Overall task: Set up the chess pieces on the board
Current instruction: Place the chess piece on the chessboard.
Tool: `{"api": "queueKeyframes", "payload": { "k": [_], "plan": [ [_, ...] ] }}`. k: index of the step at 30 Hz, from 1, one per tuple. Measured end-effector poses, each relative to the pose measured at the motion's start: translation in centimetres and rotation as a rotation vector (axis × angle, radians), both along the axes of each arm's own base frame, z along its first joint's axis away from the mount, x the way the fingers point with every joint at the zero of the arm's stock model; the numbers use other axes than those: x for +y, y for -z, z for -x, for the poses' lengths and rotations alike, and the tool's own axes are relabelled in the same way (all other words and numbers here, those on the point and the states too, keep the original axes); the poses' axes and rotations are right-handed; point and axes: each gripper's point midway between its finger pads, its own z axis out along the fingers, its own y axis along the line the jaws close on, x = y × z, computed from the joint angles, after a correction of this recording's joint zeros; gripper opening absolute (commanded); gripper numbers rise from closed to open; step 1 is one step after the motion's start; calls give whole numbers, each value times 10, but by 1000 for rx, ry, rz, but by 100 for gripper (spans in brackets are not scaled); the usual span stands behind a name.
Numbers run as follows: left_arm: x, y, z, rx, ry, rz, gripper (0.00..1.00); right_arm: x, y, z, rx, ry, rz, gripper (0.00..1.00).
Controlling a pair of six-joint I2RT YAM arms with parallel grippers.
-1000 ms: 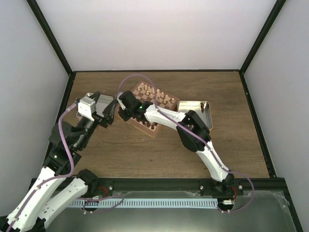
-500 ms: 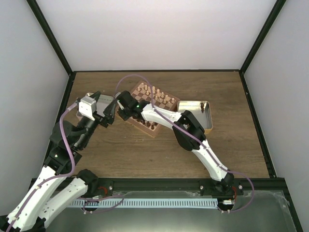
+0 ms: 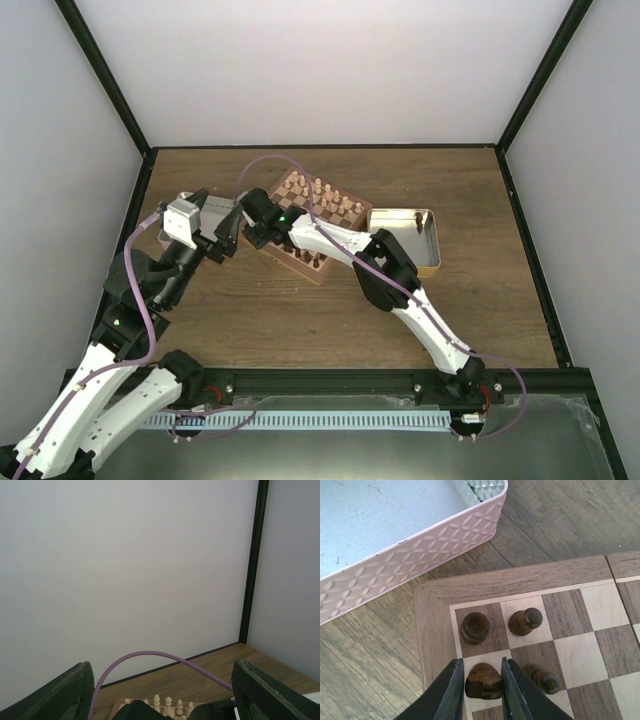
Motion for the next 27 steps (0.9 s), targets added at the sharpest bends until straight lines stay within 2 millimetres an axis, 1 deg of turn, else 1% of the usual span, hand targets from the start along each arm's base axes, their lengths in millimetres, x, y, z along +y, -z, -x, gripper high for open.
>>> {"api": "queueKeyframes", "payload": {
  "k": [6,16,22,27],
  "plan": [
    [0,0,0,0,0,0,77,-3,5,0,6,6,16,31],
    [0,1,0,2,0,-1,77,-3,4,1,8,9,13,37],
    [-1,2,-1,6,0,-3,77,-1,-6,0,-3,11,-5,38],
    [0,3,-1,9,-3,-4,77,-1,-21,-1,-11,22,-33,38]
  ]
}}
